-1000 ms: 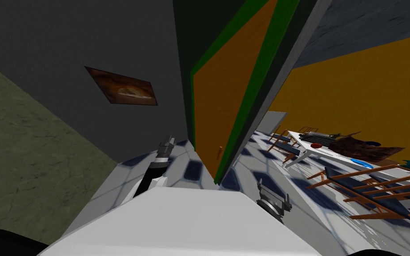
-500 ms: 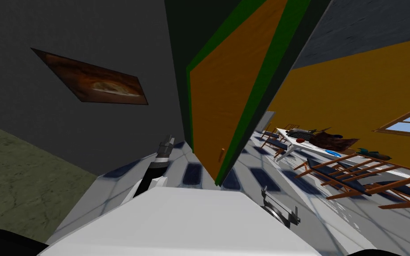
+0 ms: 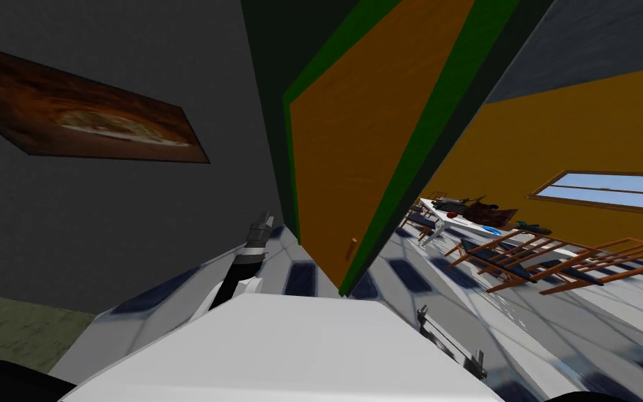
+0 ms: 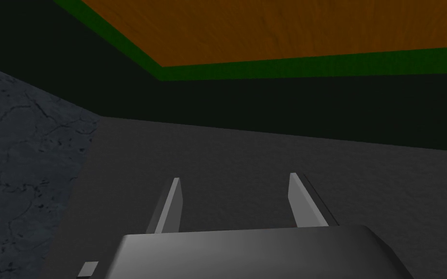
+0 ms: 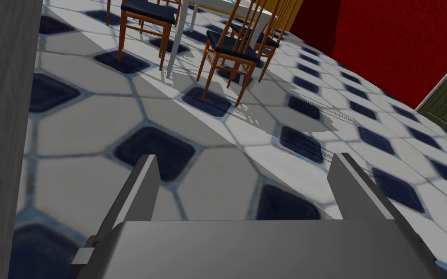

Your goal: Push the door open

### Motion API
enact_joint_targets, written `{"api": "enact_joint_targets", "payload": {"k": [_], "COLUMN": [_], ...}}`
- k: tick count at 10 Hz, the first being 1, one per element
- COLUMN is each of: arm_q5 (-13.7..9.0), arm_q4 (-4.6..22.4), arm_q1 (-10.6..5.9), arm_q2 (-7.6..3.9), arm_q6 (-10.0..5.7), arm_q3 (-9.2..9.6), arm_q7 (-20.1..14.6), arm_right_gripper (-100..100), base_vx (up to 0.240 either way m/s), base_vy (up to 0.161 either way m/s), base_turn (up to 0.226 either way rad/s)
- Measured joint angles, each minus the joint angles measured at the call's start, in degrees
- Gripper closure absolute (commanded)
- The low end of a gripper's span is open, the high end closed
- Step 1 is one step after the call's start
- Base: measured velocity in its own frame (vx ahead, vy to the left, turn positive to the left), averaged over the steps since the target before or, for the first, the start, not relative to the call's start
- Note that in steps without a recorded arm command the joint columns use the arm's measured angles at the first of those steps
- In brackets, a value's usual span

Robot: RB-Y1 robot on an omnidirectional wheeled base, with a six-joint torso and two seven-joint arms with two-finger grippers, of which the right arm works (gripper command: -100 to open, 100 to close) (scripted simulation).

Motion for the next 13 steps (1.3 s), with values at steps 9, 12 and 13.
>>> {"api": "enact_joint_targets", "payload": {"k": [9,12,13], "arm_q5": [-11.45,-14.70,-15.94], "arm_q4": [6.47,7.90,8.78], "arm_q1": [-0.58,-0.61,-0.70], "arm_q2": [-0.70,-0.80,-1.08], "arm_q6": [-4.68,-6.16,-6.54], "arm_q3": [0.14,0.28,0.24], "arm_q7": [-4.22,-5.41,-5.94], "arm_right_gripper": [-100,-100,-100], "base_vx": [0.133,0.119,0.158], "base_vy": [0.088,0.070,0.104], "base_turn": [-0.163,-0.151,-0.219]}}
